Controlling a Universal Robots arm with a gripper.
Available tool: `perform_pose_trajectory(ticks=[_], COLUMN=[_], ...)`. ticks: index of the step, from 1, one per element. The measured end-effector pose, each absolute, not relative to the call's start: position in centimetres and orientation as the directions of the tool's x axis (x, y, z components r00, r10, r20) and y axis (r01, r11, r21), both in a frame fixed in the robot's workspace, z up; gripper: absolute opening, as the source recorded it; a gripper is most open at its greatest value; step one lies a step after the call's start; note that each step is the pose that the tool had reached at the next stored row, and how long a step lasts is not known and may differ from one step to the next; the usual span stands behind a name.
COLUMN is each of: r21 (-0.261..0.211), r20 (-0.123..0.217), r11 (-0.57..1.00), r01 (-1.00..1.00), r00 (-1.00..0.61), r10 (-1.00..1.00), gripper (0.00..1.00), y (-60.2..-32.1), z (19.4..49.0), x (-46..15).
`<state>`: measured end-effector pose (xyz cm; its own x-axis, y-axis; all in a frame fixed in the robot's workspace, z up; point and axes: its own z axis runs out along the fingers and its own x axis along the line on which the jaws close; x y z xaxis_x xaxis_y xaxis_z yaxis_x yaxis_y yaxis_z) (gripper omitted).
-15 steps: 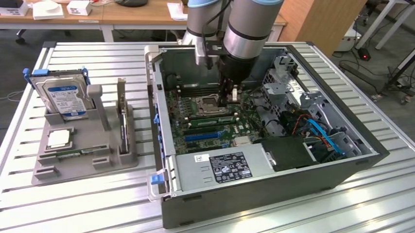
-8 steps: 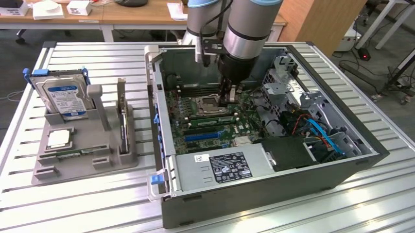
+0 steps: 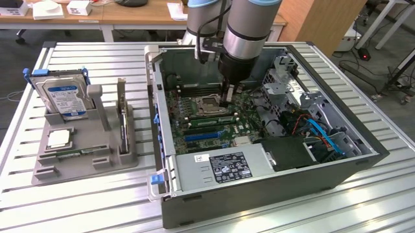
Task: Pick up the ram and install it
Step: 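Press down the ram until it locks into place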
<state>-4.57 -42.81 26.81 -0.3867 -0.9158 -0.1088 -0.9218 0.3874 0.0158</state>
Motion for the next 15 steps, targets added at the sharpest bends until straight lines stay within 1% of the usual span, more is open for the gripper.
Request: perform_pose_trajectory(ticks=[15], r21=[0.016], r20=[-0.109], r11=[0.603], r01=[-0.798], r00=[-0.601], r10=[-0.792], gripper=[0.09], y=[-42.81], z=[26.76], x=[-4.56])
